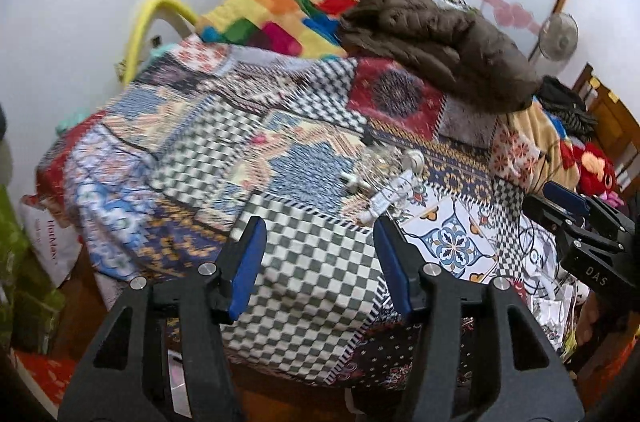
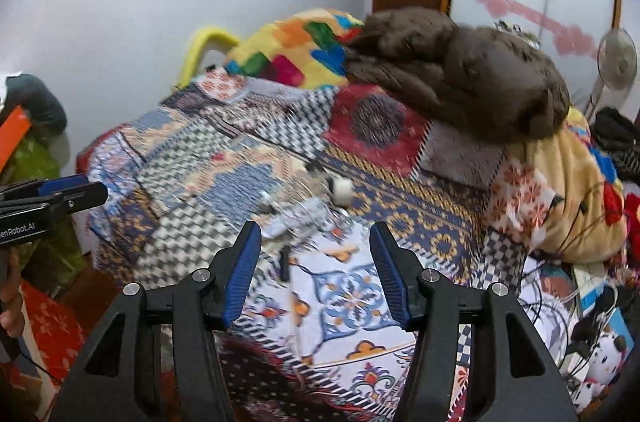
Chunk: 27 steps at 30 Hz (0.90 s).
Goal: Collect trash
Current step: 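Move both open tools back to the trash pile on the quilt, then grasp the white paper packet with the left tool while the right tool grasps a black cable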
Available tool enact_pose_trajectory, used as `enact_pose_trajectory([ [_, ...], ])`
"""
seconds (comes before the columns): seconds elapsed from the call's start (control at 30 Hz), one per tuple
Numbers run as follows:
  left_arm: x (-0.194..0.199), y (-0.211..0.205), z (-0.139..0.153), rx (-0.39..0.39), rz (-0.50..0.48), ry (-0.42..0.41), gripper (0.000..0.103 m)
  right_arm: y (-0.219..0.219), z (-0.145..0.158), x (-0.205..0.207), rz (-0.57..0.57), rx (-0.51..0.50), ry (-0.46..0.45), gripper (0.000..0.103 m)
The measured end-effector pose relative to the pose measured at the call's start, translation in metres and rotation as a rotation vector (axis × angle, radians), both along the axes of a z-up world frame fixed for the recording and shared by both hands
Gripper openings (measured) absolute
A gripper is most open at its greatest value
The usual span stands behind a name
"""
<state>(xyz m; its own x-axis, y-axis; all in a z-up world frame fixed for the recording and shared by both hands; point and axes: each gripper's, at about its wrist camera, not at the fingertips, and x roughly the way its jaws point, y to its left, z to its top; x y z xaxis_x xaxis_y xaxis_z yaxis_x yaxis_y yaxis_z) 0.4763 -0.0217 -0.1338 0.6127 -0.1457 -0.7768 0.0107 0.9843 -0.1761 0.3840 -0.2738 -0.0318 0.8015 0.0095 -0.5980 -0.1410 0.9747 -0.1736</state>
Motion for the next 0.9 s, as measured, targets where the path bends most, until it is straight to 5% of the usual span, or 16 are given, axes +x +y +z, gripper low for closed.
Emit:
enact_pose_trajectory([
  [0.37, 0.055, -0.027, -0.073, 0.018, -0.077, 0.104, 0.055, -0.015, -0.083, 0.055, 0.035, 0.04, 0.186, 0.051],
  [0.53, 0.066, -0.023, -0.094, 0.011, -0.095, 0.133, 0.055, -0.002, -0.113, 0.078, 0.094, 0.075, 0.266, 0.027],
  [0.8, 0.078, -0.019, -0.109, 0.007, -0.119, 0.152, 0.055, 0.021, -0.126, 0.094, 0.14, -0.011, 0.237, 0.019],
  [0.9, 0.084, -0.024, -0.112, 0.012, -0.154, 0.158, 0.055, 0.019, -0.128, 0.098, 0.141, -0.014, 0.237, 0.008],
])
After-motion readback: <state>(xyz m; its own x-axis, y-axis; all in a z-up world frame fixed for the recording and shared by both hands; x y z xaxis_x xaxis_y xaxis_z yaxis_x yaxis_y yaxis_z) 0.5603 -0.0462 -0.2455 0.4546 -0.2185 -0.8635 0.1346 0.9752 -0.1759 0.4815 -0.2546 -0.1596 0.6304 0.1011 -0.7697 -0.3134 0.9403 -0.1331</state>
